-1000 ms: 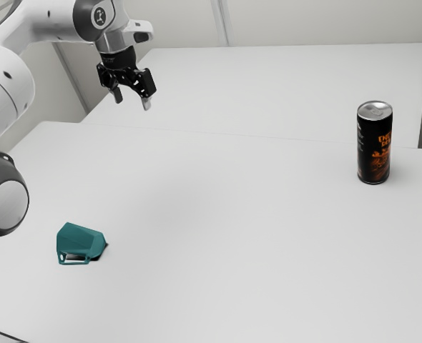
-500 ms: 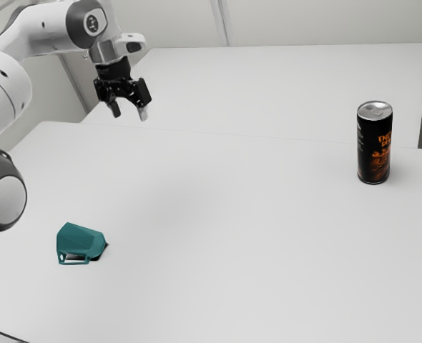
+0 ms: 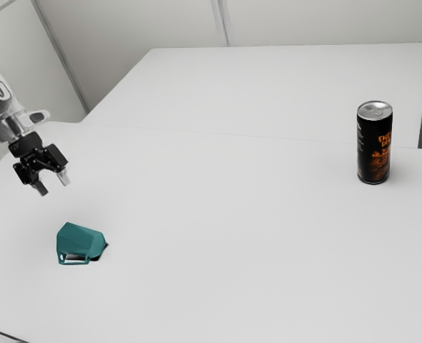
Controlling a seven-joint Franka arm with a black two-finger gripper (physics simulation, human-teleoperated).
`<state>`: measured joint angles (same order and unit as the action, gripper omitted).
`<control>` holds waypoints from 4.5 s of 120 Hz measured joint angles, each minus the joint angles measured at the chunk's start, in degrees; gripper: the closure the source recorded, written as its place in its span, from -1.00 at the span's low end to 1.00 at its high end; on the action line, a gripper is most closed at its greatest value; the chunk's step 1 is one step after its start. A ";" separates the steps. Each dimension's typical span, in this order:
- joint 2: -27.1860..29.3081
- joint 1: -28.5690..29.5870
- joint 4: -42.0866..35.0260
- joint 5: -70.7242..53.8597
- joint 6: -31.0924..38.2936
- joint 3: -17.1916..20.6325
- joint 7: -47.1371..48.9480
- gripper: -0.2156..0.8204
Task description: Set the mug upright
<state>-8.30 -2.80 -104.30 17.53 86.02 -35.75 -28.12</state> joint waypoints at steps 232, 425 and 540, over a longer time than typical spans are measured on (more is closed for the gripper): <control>-1.23 0.93 -25.01 23.82 14.68 -7.49 -42.24 -0.35; 3.82 -10.94 -16.01 13.55 25.54 8.86 -37.99 0.91; -2.68 -12.50 -13.95 -17.82 45.30 22.74 -13.77 0.92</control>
<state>-10.98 -15.30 -118.25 -0.29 131.32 -13.00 -41.89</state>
